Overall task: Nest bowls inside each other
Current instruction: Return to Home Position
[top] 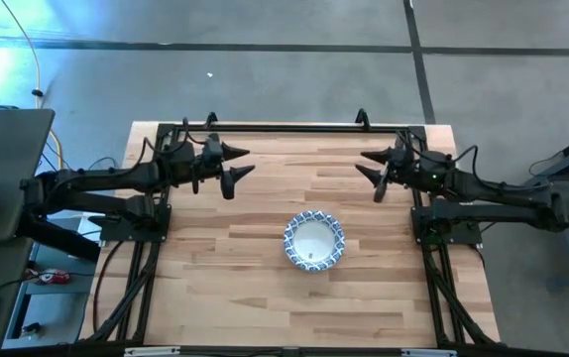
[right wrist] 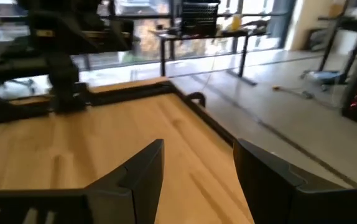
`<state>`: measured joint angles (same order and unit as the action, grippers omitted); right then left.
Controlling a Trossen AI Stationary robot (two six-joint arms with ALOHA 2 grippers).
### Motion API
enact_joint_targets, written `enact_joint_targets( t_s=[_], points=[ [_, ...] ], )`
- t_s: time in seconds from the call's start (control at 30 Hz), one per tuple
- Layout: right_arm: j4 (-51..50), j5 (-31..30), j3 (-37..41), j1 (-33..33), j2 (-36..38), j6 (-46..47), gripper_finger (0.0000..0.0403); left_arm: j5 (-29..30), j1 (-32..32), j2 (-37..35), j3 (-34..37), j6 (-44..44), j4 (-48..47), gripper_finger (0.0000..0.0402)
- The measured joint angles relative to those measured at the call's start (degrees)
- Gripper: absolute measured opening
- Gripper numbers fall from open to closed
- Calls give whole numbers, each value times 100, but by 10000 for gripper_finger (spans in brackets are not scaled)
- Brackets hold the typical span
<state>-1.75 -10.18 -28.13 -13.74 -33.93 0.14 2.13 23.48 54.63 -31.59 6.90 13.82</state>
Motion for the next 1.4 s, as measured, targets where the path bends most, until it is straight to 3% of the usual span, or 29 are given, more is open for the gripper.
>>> enact_joint_targets(
  t_s=[0.27, 0.5, 0.63, 0.8, 1.1, 1.4],
  points=[
    [2546, -352, 1559, -4, 61, 184, 186, 49, 105, 0, 117, -6, 264, 241],
    [4207, -1373, 2347, 445, 66, 74, 186, 283, 131, 0, 118, -112, 317, 241],
    [4158, -1895, 2382, 883, 12, -128, 186, 289, 188, 0, 117, -112, 316, 241],
    [4148, -2015, 2382, 1197, -264, -100, 186, 290, 295, 2, 117, -112, 318, 241],
    [4439, -1911, 2382, 1303, -815, -257, 186, 109, 313, 4, 117, -153, 460, 241],
    [4143, -1796, 2382, 1300, -447, -893, 186, 87, 313, 7, 117, -260, 519, 241]
  ],
)
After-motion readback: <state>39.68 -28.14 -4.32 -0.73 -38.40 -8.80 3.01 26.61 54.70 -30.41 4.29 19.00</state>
